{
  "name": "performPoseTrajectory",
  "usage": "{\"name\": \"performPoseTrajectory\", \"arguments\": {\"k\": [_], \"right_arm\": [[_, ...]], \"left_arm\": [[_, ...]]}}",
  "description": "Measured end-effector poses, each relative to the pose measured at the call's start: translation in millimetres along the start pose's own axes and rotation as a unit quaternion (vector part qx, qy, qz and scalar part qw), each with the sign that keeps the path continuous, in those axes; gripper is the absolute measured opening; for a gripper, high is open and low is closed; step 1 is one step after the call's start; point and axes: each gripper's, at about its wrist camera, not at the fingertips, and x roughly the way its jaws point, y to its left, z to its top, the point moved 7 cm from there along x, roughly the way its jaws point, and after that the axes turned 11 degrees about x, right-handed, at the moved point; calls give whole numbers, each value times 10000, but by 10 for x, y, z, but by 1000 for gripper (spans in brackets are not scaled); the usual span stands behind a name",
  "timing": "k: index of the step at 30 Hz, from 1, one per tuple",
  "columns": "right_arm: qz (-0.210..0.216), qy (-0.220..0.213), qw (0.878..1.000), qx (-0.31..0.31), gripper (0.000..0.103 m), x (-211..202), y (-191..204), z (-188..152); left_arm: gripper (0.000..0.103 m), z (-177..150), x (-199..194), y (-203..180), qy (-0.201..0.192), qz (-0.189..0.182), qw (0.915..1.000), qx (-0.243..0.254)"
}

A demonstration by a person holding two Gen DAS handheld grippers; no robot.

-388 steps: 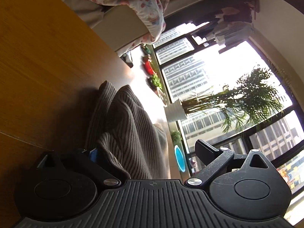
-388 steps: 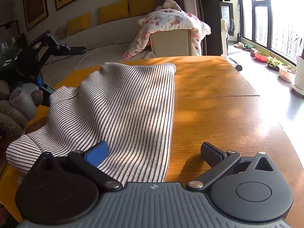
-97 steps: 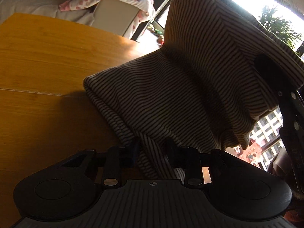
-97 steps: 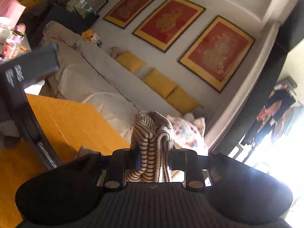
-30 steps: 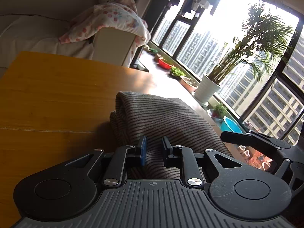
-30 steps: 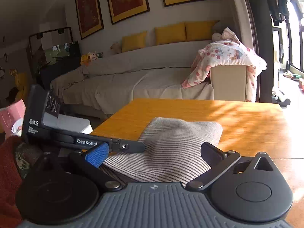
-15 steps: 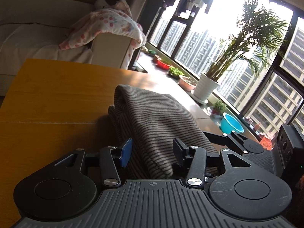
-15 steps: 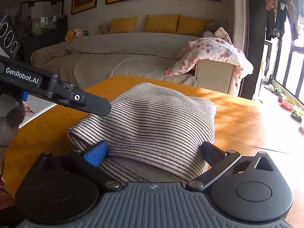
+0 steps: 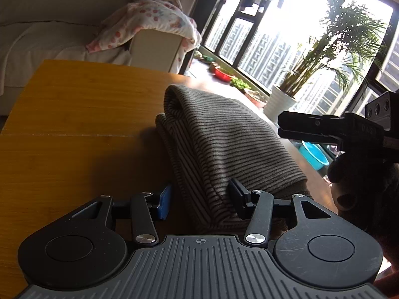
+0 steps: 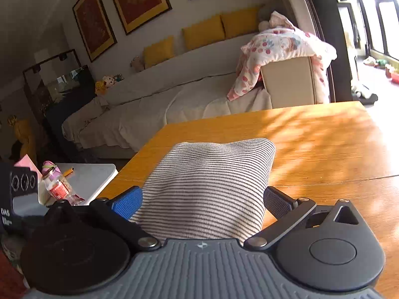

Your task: Fold clothes

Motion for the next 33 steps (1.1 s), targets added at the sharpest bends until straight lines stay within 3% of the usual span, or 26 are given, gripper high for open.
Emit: {"name": "performPoseTrajectory", "arguments": {"k": [4,7,9,10,12,14,17,18,20,23,27,33], "right_arm": [[-304,722,9960,420,103,595,-345,372],[-86,1479,9848,903,103,993,-502,411],[55,1579,9837,861,100,1103,-440,396],[54,1554,9860,605,92,1111,-347,382],[225,1082,9932,-362,77,946,-28,358],[644,529,9888,-1237,72,672,308,333],[964,129,9751,-1992,72,370,569,277],[809,65,9712,-2241,72,350,589,245],[55,148,9660,-2580,72,489,478,159],[-642,452,9686,-2359,75,735,181,59],[-934,334,9719,-2135,86,726,46,74],[-1394,-51,9543,-2642,92,641,151,-1]], "left_arm": [[58,-13,2,10,-10,-21,10000,-14],[61,-17,27,54,-9,-87,9999,-120],[62,-20,37,79,-1,-127,9997,-191],[62,-23,40,89,5,-142,9997,-214],[63,-39,37,92,33,-162,9997,-204],[66,-55,29,84,60,-185,9997,-155],[67,-76,9,64,66,-209,9997,-100],[67,-77,5,63,58,-187,9998,-95],[67,-71,-2,59,36,-150,9998,-103],[67,-38,-18,39,3,-139,9999,-96],[63,199,-174,-2,-196,-281,9994,29],[70,904,-88,-170,-950,-872,9917,-9]]}}
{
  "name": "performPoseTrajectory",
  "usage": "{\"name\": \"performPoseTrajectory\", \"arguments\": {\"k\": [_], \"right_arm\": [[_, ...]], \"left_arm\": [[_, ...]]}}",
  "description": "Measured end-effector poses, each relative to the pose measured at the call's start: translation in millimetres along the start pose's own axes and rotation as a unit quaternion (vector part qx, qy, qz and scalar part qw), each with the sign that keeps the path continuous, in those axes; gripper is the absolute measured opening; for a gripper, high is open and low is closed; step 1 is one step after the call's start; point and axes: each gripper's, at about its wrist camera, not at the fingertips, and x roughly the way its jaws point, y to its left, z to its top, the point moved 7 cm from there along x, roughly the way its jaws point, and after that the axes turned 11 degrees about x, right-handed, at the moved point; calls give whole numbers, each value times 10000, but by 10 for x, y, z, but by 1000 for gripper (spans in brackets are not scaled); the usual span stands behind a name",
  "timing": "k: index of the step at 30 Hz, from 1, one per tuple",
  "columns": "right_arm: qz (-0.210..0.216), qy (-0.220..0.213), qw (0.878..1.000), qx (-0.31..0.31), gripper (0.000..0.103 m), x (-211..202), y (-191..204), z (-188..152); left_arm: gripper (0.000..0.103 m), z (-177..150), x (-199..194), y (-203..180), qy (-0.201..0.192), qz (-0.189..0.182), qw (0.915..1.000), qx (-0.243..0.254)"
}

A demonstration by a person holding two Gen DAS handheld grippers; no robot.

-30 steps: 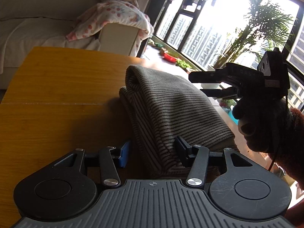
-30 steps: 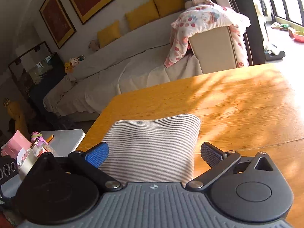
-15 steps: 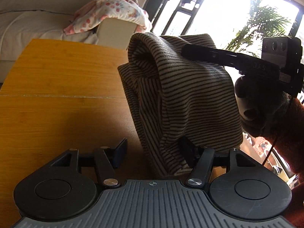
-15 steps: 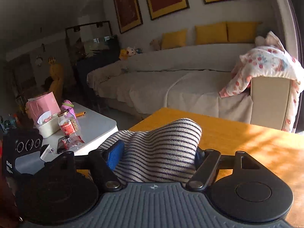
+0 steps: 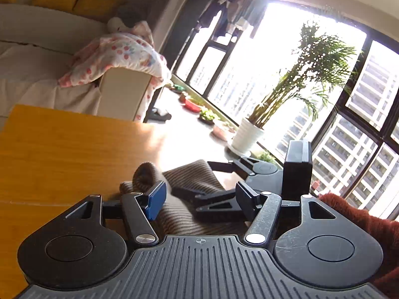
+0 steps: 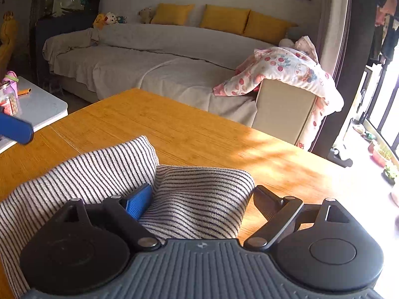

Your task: Fold clothes

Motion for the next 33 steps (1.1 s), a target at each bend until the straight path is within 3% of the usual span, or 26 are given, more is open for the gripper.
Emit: {"name": "performPoseTrajectory", "arguments": {"k": [3,7,10,12,14,15,23,29,31,33], "right_arm": [[-101,-29,9999,23,102,-104,-22,22],[-36,-83,9993,366,103,-438,-153,-16],[379,-234,9974,559,103,-758,-103,-87],[541,-165,9972,484,103,-838,10,-220],[335,67,9992,192,103,-744,137,-430],[203,-22,9997,126,103,-697,180,-499],[145,16,9990,415,103,-634,225,-493],[31,-64,9979,639,103,-658,233,-538],[345,157,9940,1024,103,-676,188,-532],[734,318,9824,1691,103,-665,34,-526]], "left_arm": [[67,73,425,121,238,-118,9992,-306],[60,-37,840,347,809,767,9937,131],[61,-221,916,481,1202,1292,9836,375],[65,-311,908,558,1257,1248,9841,156],[66,-331,865,601,1222,1223,9849,43],[66,-321,843,603,1209,1242,9848,75],[66,-206,554,451,1010,1290,9859,328],[80,-357,338,204,1181,603,9909,230],[74,-496,305,186,1389,624,9878,339],[74,-600,277,232,1431,604,9875,277]]}}
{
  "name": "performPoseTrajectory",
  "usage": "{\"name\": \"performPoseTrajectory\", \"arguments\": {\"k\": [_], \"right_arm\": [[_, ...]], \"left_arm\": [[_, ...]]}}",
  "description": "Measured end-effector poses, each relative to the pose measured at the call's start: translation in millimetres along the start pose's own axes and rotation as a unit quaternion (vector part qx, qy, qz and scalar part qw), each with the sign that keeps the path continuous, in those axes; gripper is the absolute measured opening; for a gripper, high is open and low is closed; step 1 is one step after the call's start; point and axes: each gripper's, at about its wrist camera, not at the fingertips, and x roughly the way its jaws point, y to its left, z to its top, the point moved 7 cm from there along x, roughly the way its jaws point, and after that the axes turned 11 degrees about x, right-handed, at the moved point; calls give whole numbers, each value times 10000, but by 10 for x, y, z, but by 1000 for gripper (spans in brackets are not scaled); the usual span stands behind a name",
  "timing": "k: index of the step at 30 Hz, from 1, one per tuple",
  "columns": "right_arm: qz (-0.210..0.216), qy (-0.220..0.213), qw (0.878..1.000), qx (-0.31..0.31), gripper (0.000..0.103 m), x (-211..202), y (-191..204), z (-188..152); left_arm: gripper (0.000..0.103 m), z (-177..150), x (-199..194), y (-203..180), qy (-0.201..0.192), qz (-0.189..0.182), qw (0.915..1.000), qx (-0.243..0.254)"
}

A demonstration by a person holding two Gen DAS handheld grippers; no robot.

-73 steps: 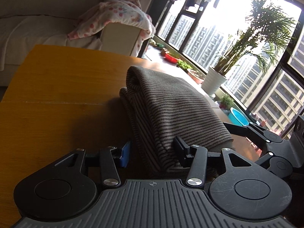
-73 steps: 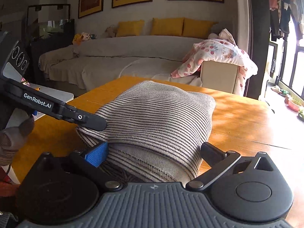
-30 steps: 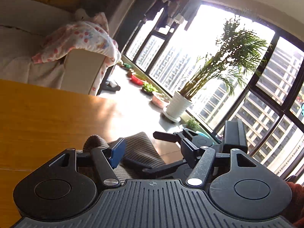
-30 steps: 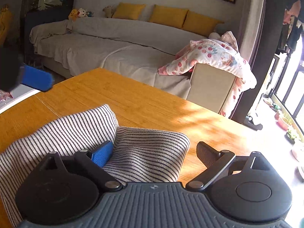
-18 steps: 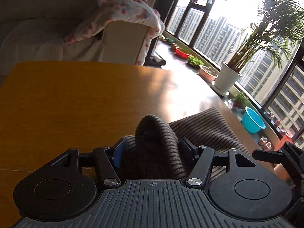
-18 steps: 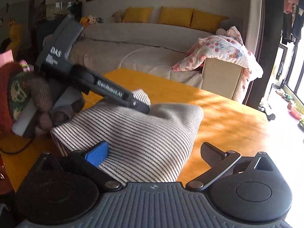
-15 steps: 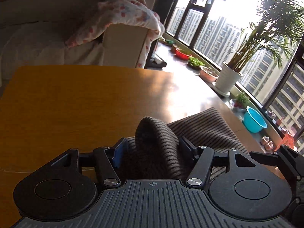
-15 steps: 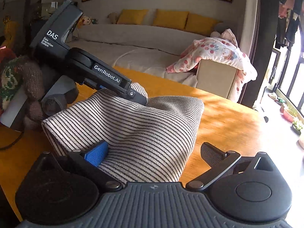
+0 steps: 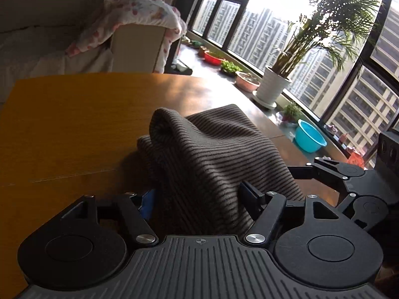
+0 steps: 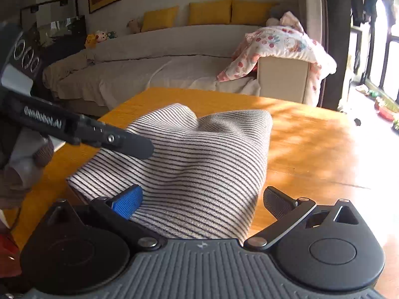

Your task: Fold clothes

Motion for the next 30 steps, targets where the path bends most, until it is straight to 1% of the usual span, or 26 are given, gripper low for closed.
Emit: {"name": "performPoseTrajectory", "arguments": {"k": [1,3,4,6,7,8,9,10,12,14,15,16,18,19,21,23,24,26,27,28,30], "right_arm": [[196,74,9991,367,103,-7,-83,35],[586,221,9920,1098,103,-23,-249,113],[638,299,9880,1372,103,3,-328,116],[550,458,9811,1799,103,104,-479,72],[590,520,9778,1944,103,137,-506,31],[707,544,9770,1939,103,143,-464,-8],[842,581,9781,1814,95,137,-372,-25],[920,525,9811,1617,90,102,-256,-26],[913,79,9918,896,91,-40,3,16],[1004,-229,9942,324,89,-158,159,46],[1009,-266,9944,146,89,-186,194,56],[920,-206,9955,50,89,-168,189,52],[486,-10,9988,-42,88,-57,95,-13],[386,44,9992,10,88,-24,39,-46],[420,100,9987,278,88,-3,-68,-90],[445,57,9982,393,88,-18,-120,-94],[415,2,9986,342,88,-20,-126,-98],[373,-91,9991,183,92,-5,-126,-108],[386,-111,9991,162,94,9,-127,-114],[400,-113,9990,176,95,27,-125,-119],[410,-116,9988,244,98,56,-133,-132]], "left_arm": [[74,-53,4,25,12,-19,10000,-38],[73,-100,-4,47,-17,-79,9998,-175],[73,-110,-1,47,-37,-84,9998,-186],[74,-128,11,45,-37,-100,9997,-202],[74,-137,17,48,-42,-122,9997,-218],[74,-140,20,56,-44,-144,9996,-234],[74,-147,19,68,-39,-160,9995,-261],[75,-152,19,80,-36,-139,9995,-278],[77,-165,-4,108,-50,-102,9994,-312],[80,-194,-38,157,-68,-107,9992,-389],[80,-211,-43,171,-70,-140,9989,-434],[80,-229,-45,182,-70,-182,9987,-481],[81,-244,-24,156,-65,-231,9985,-489],[81,-251,-12,140,-61,-254,9985,-487],[79,-171,-43,114,-111,-215,9988,-436],[72,-11,-118,108,-310,-156,9986,-394],[71,83,-154,113,-439,-117,9983,-366],[71,321,-171,155,-727,-293,9958,-483],[71,405,-128,184,-747,-434,9945,-591],[71,478,-71,213,-731,-586,9931,-710],[71,509,137,270,-503,-719,9922,-881]]}}
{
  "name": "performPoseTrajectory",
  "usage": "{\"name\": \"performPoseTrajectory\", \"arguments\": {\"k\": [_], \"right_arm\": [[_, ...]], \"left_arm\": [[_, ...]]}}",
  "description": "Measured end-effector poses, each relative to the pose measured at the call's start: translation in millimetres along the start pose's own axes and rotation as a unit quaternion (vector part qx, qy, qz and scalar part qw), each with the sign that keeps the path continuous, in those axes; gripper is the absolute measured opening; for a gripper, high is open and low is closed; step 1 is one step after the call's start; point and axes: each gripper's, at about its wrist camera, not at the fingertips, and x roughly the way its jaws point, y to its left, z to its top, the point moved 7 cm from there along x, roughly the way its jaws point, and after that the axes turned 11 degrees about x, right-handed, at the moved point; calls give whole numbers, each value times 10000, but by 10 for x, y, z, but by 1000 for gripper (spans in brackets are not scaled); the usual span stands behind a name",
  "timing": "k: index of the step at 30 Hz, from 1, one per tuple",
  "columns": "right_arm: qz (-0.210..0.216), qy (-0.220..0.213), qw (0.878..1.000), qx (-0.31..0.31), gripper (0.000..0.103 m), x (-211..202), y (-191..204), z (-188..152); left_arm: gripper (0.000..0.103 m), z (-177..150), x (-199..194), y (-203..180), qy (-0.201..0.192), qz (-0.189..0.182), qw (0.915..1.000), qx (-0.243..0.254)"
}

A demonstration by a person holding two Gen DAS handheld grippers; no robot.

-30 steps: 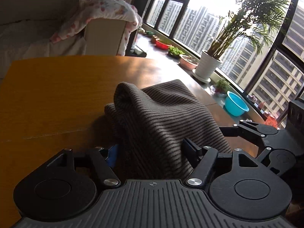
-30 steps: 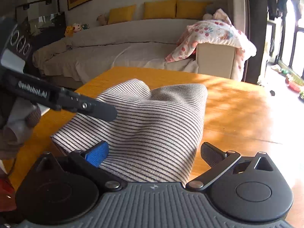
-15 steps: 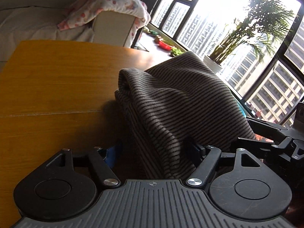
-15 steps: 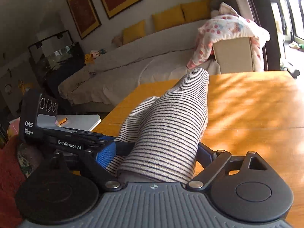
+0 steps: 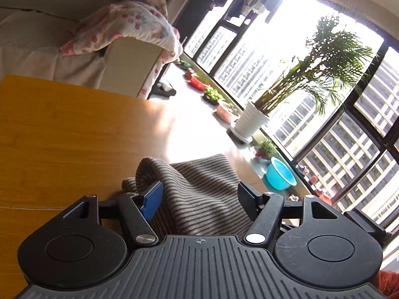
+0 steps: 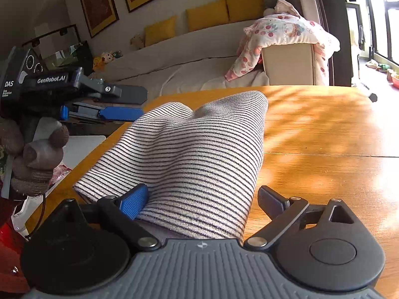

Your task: Fold clothes

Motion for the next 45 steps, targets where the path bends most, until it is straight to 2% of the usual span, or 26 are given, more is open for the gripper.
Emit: {"name": "performPoseTrajectory", "arguments": {"k": [2,3,5,7,9,10,11,13,16,19,20,21,23,25,27,29,35,37,38,40,41,43,45], "right_arm": [[-5,-19,10000,63,99,11,-24,-14],[-9,-36,10000,89,100,7,-34,-25],[-24,-79,9999,132,101,-3,-49,-46],[-59,-118,9998,115,101,-15,-40,-63],[-87,-144,9998,91,101,-23,-29,-77],[-90,-144,9998,84,101,-22,-27,-79],[-92,-143,9998,76,101,-21,-25,-81],[-92,-124,9998,115,102,-11,-36,-82],[-46,-78,9997,227,103,14,-50,-84],[-64,-68,9996,253,103,26,-31,-93],[-105,-98,9997,210,103,17,-18,-96],[-148,-131,9997,156,103,4,-6,-97],[-219,-182,9996,55,103,-33,12,-92],[-226,-202,9995,-22,103,-99,15,-30],[-265,-353,9989,-155,103,-175,23,122],[-508,-651,9956,-433,103,-202,28,376],[-1376,-953,9782,-1232,103,297,-99,1001],[-1799,-579,9729,-1329,103,596,-283,999],[-1901,-396,9734,-1220,103,695,-387,945],[-1881,-298,9792,-704,103,667,-542,885],[-1792,-319,9822,-458,102,591,-578,872],[-1318,-380,9905,-24,101,324,-548,823],[-584,-239,9968,492,102,56,-479,733]], "left_arm": [[71,7,209,85,248,-80,9995,-185],[70,20,262,122,251,-85,9992,-286],[69,120,258,265,-47,-49,9977,-667],[65,224,136,454,-444,284,9949,-861],[64,277,-20,628,-640,1013,9902,-716],[64,293,-118,731,-684,1436,9852,-635],[64,301,-216,782,-732,1568,9827,-653],[67,333,-371,706,-900,1277,9858,-619],[74,399,-456,280,-1066,293,9933,-336],[77,384,-206,21,-854,-572,9932,-551],[77,357,-76,-13,-721,-707,9927,-664],[76,313,63,1,-564,-683,9933,-740],[73,184,280,100,-262,-378,9958,-792],[62,53,416,219,-76,-179,9965,-809],[61,9,412,240,-141,-190,9970,-742],[61,-15,396,231,-193,-176,9977,-626],[60,-70,304,224,-169,-50,9994,-301],[57,-85,249,221,-148,43,9997,-204],[58,-103,189,205,-80,255,9996,-105],[79,-142,53,166,85,762,9970,107],[79,-172,-40,121,104,828,9963,212],[81,-268,-182,28,198,528,9983,146],[84,-383,-275,-39,313,192,9993,-26]]}}
